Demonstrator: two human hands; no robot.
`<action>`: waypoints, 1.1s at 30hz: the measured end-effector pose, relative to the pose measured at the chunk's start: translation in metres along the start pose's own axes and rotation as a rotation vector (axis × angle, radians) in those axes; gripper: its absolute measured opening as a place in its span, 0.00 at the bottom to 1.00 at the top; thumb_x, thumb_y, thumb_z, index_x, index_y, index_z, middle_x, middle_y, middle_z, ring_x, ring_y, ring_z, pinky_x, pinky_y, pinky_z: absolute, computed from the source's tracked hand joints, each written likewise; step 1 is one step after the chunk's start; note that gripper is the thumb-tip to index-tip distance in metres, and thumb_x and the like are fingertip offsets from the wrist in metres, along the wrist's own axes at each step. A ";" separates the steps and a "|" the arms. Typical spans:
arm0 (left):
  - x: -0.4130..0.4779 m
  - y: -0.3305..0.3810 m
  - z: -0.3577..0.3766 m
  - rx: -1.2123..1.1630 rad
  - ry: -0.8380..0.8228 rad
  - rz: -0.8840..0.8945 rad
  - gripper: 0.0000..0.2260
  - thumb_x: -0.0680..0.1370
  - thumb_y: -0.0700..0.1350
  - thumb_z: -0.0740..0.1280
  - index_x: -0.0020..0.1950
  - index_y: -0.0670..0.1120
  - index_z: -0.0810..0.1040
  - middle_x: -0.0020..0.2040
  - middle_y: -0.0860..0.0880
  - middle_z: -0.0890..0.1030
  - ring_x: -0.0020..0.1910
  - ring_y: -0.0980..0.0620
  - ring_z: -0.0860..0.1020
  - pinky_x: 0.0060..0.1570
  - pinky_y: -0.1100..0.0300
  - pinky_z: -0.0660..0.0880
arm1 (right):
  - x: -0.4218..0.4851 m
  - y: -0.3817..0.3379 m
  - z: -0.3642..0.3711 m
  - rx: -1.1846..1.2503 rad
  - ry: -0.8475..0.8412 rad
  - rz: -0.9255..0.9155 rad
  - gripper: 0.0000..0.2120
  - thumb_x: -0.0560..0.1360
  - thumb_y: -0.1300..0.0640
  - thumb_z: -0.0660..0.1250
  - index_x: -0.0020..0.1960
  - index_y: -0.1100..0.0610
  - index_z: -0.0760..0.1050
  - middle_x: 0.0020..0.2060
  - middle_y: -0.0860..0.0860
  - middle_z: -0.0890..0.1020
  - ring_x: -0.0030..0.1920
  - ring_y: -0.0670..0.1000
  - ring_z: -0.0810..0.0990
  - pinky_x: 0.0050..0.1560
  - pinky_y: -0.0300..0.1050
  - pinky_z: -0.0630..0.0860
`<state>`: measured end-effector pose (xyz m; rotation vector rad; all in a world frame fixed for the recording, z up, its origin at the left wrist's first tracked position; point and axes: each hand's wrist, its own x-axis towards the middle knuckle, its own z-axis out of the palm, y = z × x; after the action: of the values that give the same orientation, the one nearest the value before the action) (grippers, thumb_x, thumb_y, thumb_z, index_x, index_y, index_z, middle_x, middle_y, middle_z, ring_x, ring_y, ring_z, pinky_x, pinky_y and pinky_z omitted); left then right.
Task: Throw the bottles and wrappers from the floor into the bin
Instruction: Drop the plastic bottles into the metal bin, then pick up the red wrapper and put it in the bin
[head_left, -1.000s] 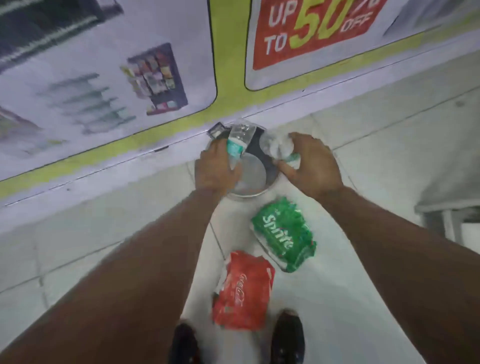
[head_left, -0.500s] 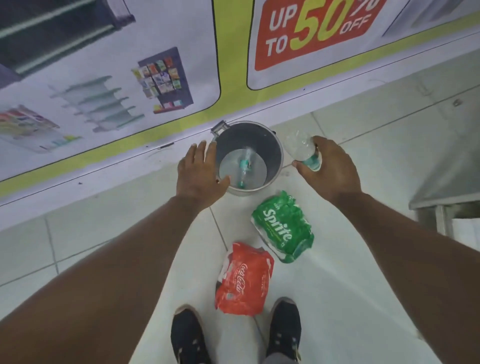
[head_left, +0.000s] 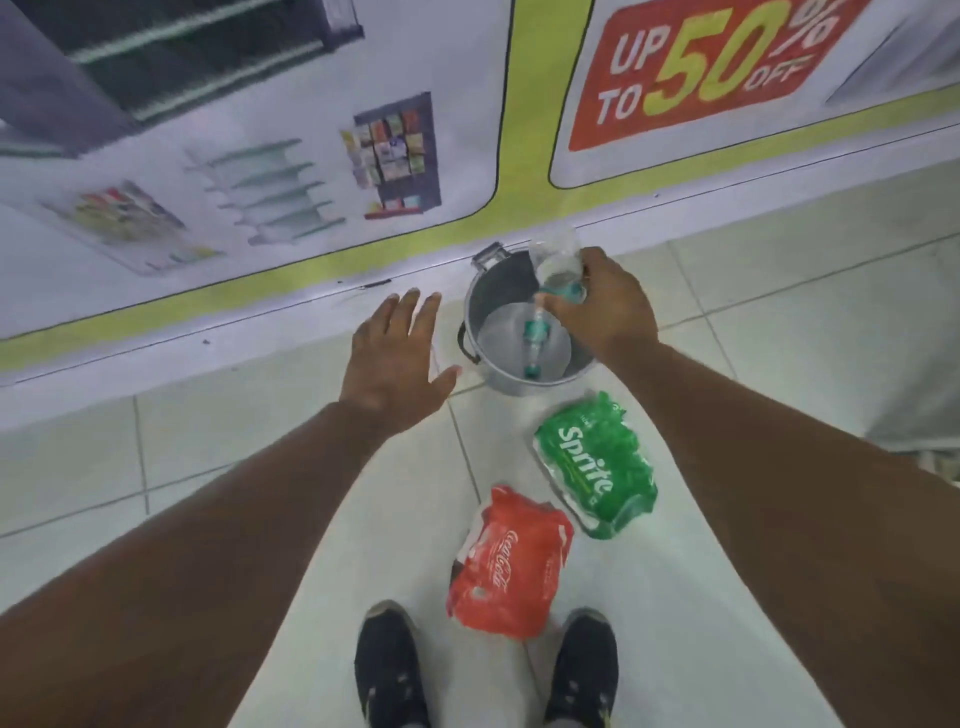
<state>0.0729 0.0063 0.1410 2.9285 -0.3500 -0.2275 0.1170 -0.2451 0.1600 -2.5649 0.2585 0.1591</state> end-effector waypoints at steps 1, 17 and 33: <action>-0.003 -0.004 0.001 0.011 -0.006 -0.005 0.38 0.74 0.63 0.62 0.77 0.49 0.50 0.78 0.44 0.57 0.76 0.42 0.54 0.71 0.43 0.59 | 0.005 -0.004 0.004 -0.054 -0.038 0.026 0.30 0.66 0.38 0.73 0.57 0.54 0.69 0.52 0.54 0.80 0.53 0.59 0.79 0.51 0.55 0.77; -0.047 -0.034 0.044 0.032 -0.040 -0.070 0.38 0.73 0.61 0.64 0.76 0.47 0.53 0.76 0.42 0.61 0.73 0.40 0.60 0.66 0.42 0.64 | -0.112 0.062 0.088 -0.046 -0.341 -0.280 0.20 0.71 0.65 0.73 0.62 0.61 0.77 0.61 0.60 0.80 0.61 0.60 0.78 0.67 0.48 0.69; -0.102 -0.073 0.130 0.005 -0.176 -0.057 0.37 0.74 0.61 0.61 0.77 0.48 0.50 0.77 0.42 0.58 0.75 0.41 0.56 0.71 0.43 0.60 | -0.159 0.130 0.244 -0.764 -0.745 -0.015 0.14 0.74 0.56 0.63 0.58 0.54 0.78 0.56 0.50 0.79 0.58 0.54 0.78 0.56 0.51 0.78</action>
<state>-0.0318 0.0805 0.0137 2.9330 -0.2923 -0.4949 -0.0806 -0.1982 -0.0858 -2.9788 -0.1443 1.3969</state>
